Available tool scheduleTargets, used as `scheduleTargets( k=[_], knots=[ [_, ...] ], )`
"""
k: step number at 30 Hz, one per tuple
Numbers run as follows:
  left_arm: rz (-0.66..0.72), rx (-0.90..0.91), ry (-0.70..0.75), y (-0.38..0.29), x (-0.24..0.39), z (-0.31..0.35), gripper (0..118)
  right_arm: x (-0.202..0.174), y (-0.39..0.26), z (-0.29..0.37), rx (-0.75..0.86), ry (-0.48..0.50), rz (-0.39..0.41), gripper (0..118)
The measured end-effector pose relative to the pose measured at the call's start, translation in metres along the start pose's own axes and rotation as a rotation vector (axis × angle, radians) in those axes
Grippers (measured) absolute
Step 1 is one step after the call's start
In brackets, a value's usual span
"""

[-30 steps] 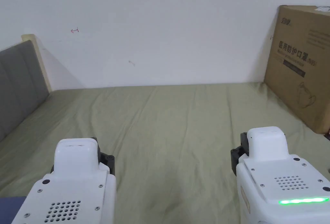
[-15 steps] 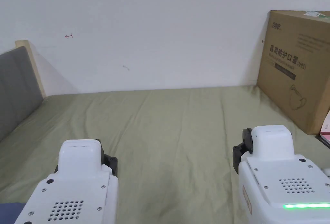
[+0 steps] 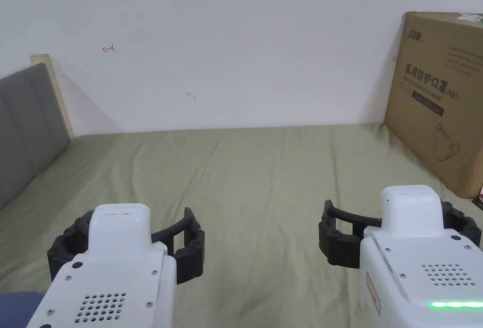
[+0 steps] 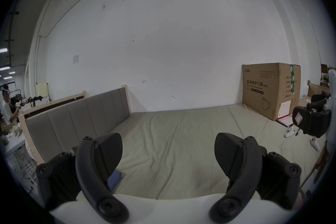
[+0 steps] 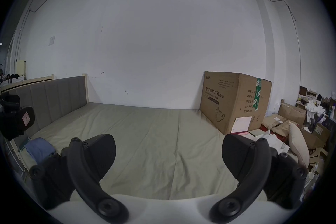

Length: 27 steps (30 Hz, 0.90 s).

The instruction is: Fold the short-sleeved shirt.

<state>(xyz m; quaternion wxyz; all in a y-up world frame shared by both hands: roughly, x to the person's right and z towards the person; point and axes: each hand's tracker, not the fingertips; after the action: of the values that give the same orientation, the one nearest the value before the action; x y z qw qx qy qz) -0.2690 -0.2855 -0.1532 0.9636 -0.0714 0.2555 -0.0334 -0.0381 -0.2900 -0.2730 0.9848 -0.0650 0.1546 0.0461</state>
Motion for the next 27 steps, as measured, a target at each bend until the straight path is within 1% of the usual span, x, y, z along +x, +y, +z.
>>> scheduleTargets(
  k=[3, 9, 13, 17, 22, 25, 27],
  knots=[
    [0.062, -0.042, -0.048, 0.001, -0.004, -0.003, 106, 0.000, -0.001, -0.001, -0.004, 0.006, -0.010, 116],
    [0.061, -0.080, -0.034, 0.003, -0.001, -0.007, 106, -0.001, -0.004, -0.002, -0.012, -0.004, 0.017, 116],
    [0.085, -0.078, -0.066, 0.004, -0.003, -0.005, 106, 0.000, -0.005, -0.003, -0.020, -0.004, 0.014, 116],
    [0.061, -0.094, 0.008, 0.006, 0.002, -0.005, 106, 0.000, -0.005, -0.004, -0.021, -0.007, 0.017, 116],
    [0.002, -0.081, -0.022, 0.002, 0.006, -0.006, 106, -0.001, -0.006, -0.006, -0.029, -0.005, 0.022, 116],
    [0.028, -0.087, 0.000, 0.002, 0.006, -0.005, 106, -0.001, -0.007, -0.007, -0.035, -0.005, 0.028, 116],
    [0.039, -0.090, -0.014, 0.003, 0.005, -0.007, 106, -0.001, -0.008, -0.007, -0.039, -0.002, 0.025, 116]
  ],
)
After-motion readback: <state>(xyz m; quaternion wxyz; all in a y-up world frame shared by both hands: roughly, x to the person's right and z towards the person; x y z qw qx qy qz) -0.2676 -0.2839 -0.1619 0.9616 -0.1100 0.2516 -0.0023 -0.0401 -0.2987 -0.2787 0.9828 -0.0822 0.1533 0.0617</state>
